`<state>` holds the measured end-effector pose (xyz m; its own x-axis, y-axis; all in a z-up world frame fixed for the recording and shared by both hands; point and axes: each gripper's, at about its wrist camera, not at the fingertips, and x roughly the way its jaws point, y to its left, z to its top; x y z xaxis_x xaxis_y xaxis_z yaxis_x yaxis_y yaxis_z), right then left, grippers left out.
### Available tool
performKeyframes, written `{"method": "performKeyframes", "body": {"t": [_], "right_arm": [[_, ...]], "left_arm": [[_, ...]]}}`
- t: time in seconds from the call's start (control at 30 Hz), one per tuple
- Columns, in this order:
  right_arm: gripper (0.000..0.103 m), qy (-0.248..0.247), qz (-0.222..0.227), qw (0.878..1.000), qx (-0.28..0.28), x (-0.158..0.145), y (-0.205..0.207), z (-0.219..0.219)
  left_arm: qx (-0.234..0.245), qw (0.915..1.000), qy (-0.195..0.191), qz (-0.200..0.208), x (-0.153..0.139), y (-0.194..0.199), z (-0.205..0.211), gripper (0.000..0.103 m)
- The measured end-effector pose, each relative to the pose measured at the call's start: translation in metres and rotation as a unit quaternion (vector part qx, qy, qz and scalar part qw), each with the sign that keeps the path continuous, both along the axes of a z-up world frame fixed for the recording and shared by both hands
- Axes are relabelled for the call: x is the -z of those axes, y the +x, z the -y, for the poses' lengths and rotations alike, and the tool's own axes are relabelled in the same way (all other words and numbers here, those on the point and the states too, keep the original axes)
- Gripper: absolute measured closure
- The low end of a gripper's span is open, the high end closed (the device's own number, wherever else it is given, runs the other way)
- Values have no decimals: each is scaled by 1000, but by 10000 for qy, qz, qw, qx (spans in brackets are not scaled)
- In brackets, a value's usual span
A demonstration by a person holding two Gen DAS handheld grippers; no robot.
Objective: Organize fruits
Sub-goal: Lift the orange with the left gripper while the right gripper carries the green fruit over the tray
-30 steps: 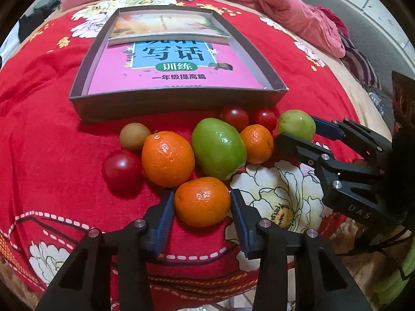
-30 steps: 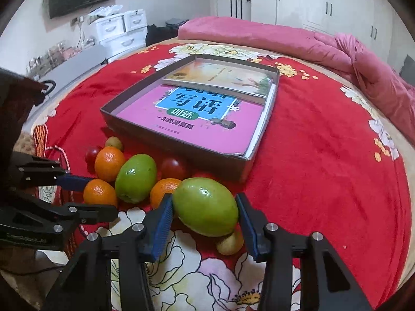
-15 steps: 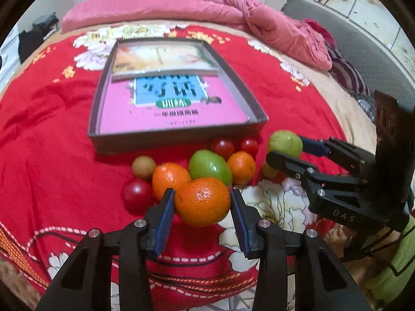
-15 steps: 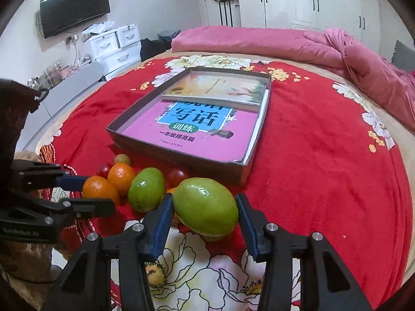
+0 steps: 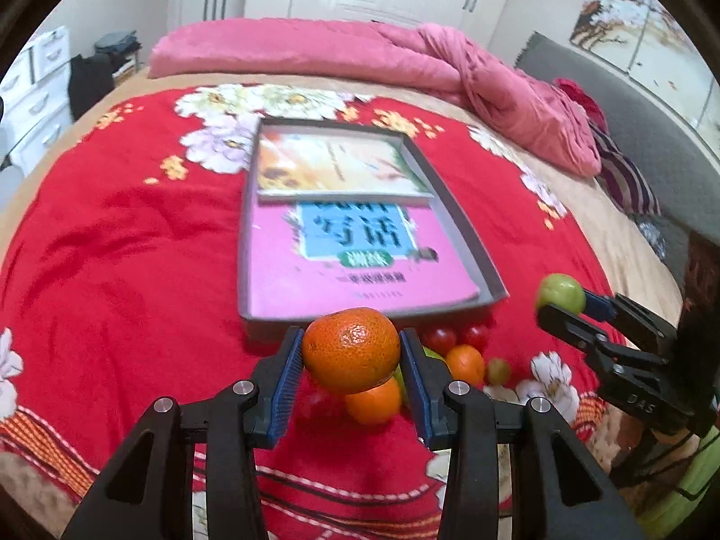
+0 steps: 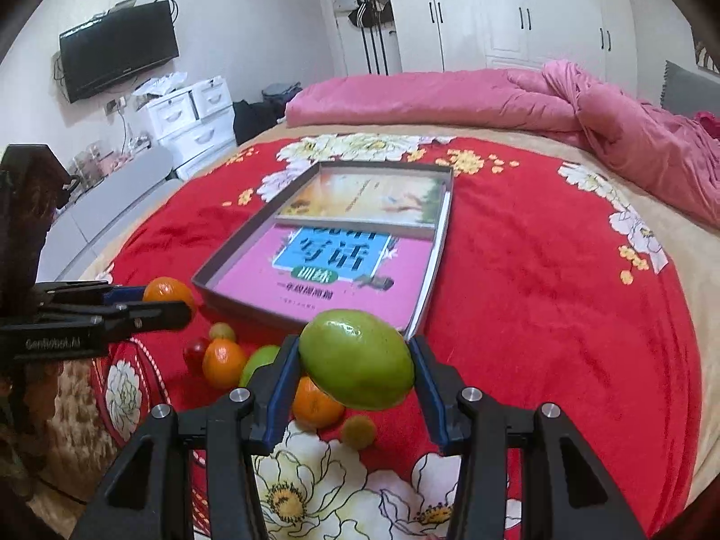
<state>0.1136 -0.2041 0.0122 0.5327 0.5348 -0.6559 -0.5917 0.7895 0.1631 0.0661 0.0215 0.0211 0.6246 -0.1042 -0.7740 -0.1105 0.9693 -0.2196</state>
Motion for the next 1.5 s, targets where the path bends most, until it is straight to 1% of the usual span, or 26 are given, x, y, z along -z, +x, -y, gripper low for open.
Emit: {"method": "performKeyframes", "body": {"t": [0.17, 0.27, 0.37, 0.53, 0.67, 1.03, 1.1, 1.17, 1.5], "right_arm": [[55, 74, 93, 9999, 81, -11, 6, 1], [55, 131, 138, 9998, 112, -17, 9, 2], [55, 128, 188, 9996, 160, -22, 13, 3], [55, 118, 222, 9995, 201, -26, 20, -1], [55, 85, 242, 9995, 184, -28, 27, -10], [55, 35, 131, 9998, 142, -20, 41, -34], [55, -5, 123, 9998, 146, -18, 42, -37], [55, -22, 86, 9999, 148, -15, 44, -38], [55, -228, -63, 9996, 153, 1, 52, -51]], "left_arm": [[-185, 9998, 36, 90, -8, 5, -17, 59], [-209, 9996, 120, 161, -13, 8, -21, 59], [-228, 9995, 124, 182, -15, 14, -24, 59], [-314, 9994, 125, 125, -13, 30, -31, 59], [-362, 9993, 113, 23, -3, 43, -33, 59], [-128, 9998, 168, -71, 23, 65, -31, 59], [-74, 9997, 210, -63, 26, 66, -29, 59], [-9, 9998, 158, -81, 30, 68, -29, 59], [244, 9989, 320, -226, 44, 72, -19, 59]]}}
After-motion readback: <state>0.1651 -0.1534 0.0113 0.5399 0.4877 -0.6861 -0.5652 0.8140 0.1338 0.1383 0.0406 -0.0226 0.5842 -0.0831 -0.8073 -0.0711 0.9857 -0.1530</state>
